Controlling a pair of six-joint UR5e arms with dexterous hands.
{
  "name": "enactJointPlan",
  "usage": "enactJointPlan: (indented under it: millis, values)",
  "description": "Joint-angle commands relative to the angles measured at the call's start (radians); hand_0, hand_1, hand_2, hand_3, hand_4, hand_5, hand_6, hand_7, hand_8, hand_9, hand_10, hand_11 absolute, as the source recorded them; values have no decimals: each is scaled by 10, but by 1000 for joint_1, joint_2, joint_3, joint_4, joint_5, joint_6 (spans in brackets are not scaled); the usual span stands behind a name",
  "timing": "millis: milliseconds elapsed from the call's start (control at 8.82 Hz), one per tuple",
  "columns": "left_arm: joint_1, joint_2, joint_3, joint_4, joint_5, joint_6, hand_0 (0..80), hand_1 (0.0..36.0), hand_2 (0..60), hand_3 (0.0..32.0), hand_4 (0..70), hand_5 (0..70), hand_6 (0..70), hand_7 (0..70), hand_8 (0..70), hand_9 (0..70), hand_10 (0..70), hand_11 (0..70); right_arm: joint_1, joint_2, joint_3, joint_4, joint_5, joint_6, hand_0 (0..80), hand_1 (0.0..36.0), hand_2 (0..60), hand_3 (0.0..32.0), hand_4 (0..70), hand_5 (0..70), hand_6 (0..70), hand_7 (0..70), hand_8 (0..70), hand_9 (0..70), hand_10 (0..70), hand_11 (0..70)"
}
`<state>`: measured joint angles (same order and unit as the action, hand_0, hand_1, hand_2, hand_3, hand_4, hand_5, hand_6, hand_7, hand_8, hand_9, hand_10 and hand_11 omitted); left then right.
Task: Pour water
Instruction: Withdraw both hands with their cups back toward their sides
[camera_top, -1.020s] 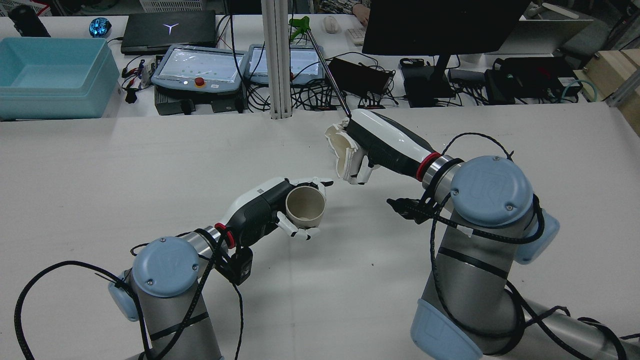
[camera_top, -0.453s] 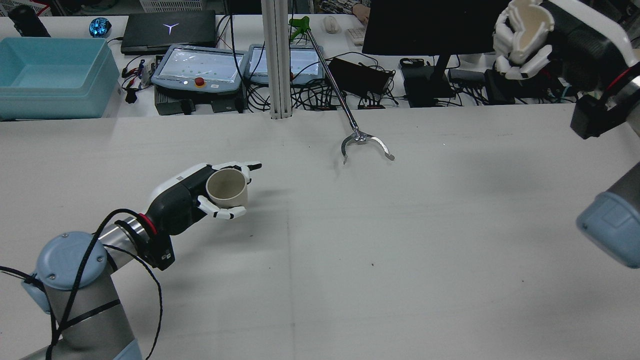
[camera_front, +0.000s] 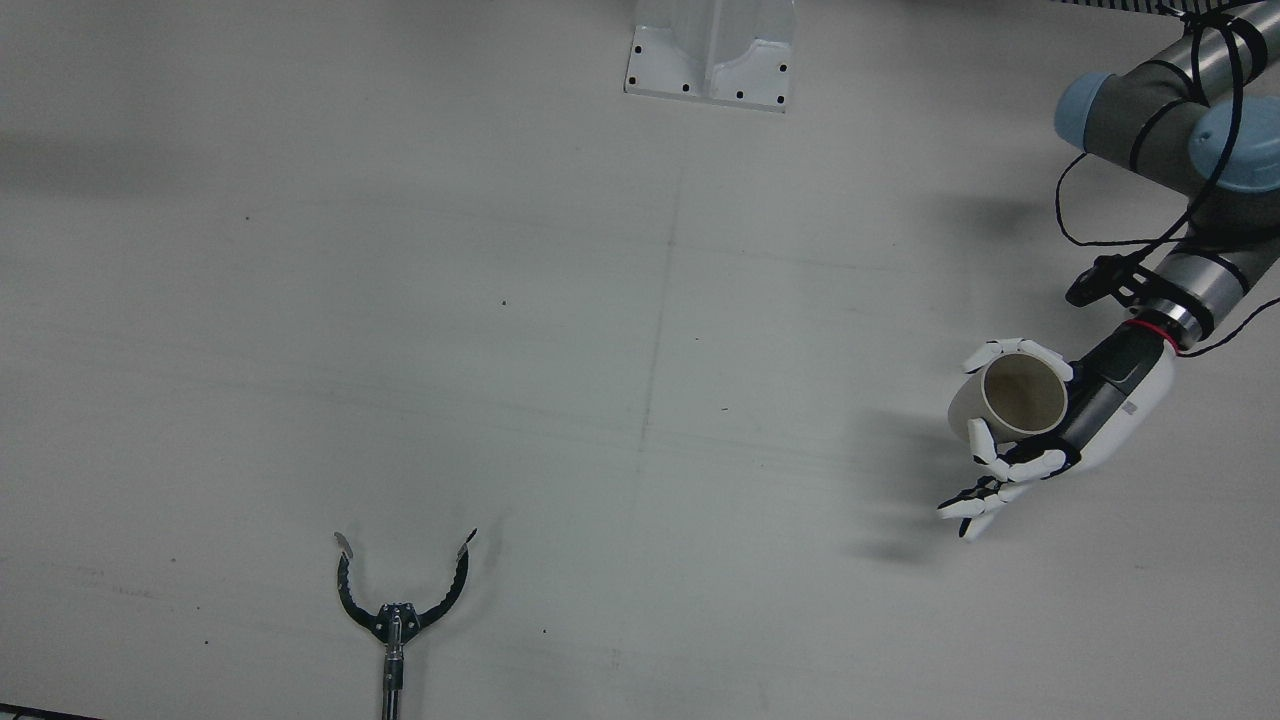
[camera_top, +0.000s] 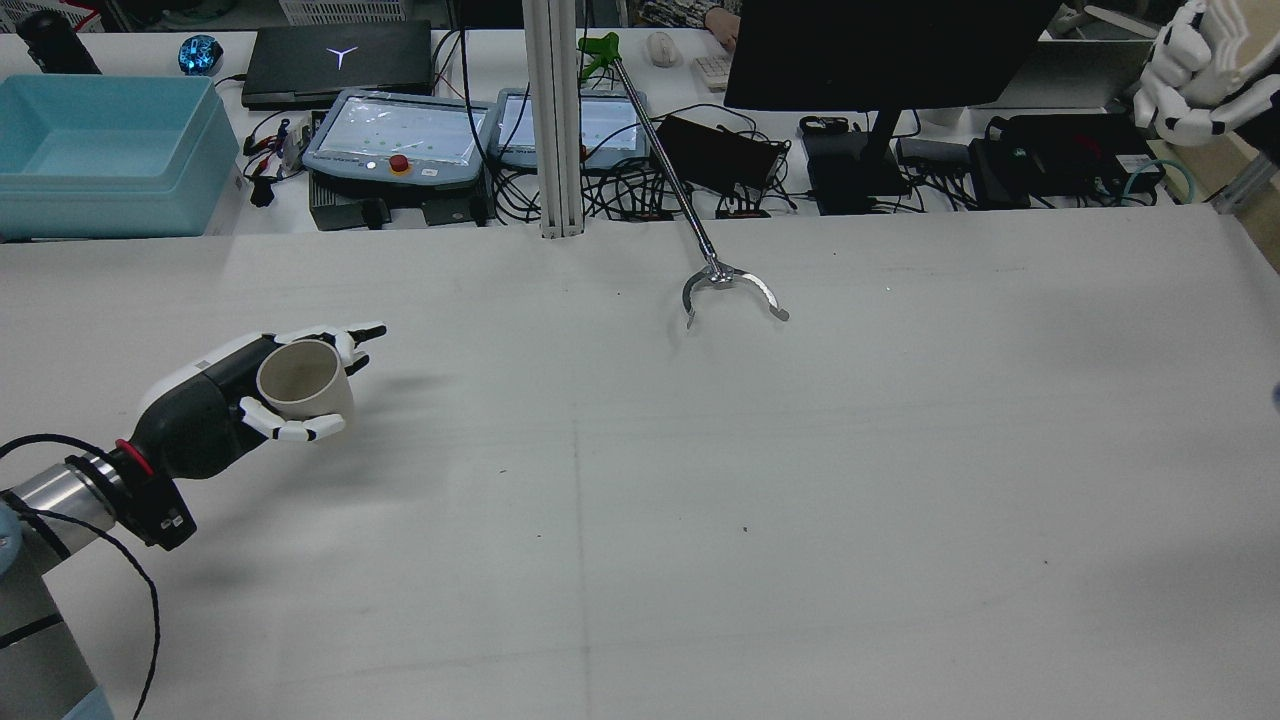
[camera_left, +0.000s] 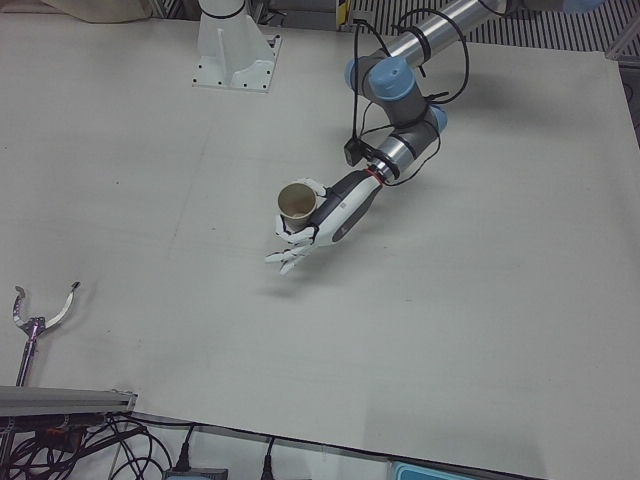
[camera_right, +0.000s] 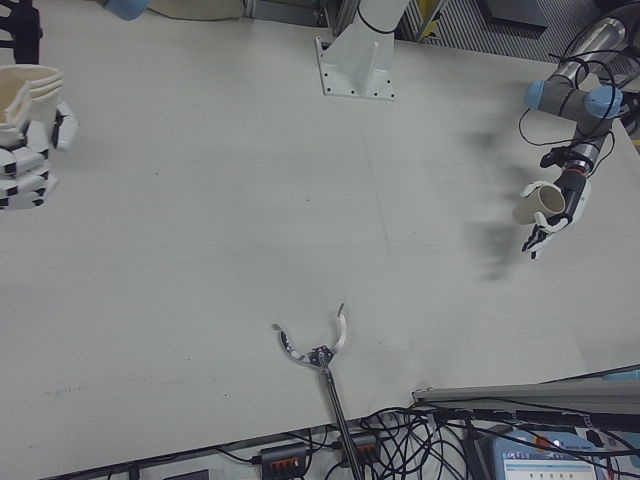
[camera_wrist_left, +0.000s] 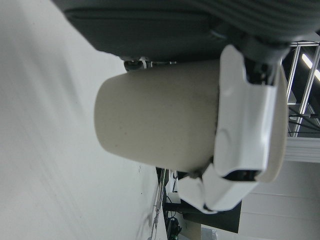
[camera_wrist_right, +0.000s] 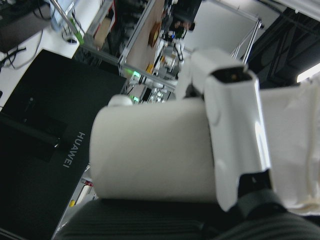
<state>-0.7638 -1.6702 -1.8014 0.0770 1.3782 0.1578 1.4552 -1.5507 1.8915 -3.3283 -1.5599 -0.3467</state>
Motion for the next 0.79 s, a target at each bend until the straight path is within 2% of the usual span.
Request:
enactJointPlan:
  millis: [0, 113, 227, 340, 453, 567, 680]
  values:
    - [-132, 88, 87, -184, 59, 2, 668, 360, 600, 0, 700, 700, 109, 180, 20, 45, 53, 102, 65, -54, -499, 470, -9, 79, 800, 360, 600, 0, 658, 700, 700, 700, 657, 700, 700, 700]
    - [-169, 133, 112, -242, 59, 14, 659, 360, 600, 0, 694, 700, 105, 176, 18, 44, 53, 102, 65, 31, -745, 631, -6, 81, 800, 360, 600, 0, 700, 700, 700, 700, 668, 700, 700, 700]
    - [-183, 141, 185, -331, 59, 22, 651, 360, 600, 0, 698, 700, 102, 177, 18, 43, 54, 102, 30, 147, -996, 741, 0, 83, 800, 360, 600, 0, 700, 700, 700, 700, 686, 700, 700, 700]
    - [-186, 142, 232, -370, 58, 25, 634, 360, 600, 0, 700, 700, 102, 174, 16, 40, 53, 100, -45, 205, -1131, 806, 73, 83, 800, 360, 600, 0, 700, 700, 700, 700, 698, 700, 700, 700]
    - [-187, 147, 255, -396, 58, 29, 657, 360, 600, 0, 700, 700, 102, 177, 15, 39, 52, 99, -141, 204, -1153, 814, 204, 90, 770, 360, 600, 0, 700, 700, 700, 700, 696, 700, 700, 700]
    - [-193, 165, 281, -440, 59, 49, 642, 360, 600, 0, 700, 700, 97, 173, 14, 38, 52, 99, -207, 195, -1158, 814, 274, 98, 781, 360, 600, 0, 700, 700, 700, 700, 693, 700, 700, 700]
    - [-201, 174, 319, -486, 59, 51, 639, 360, 600, 0, 700, 700, 98, 172, 15, 40, 54, 101, -226, 181, -1157, 813, 280, 97, 800, 360, 600, 0, 700, 700, 700, 700, 673, 700, 700, 700]
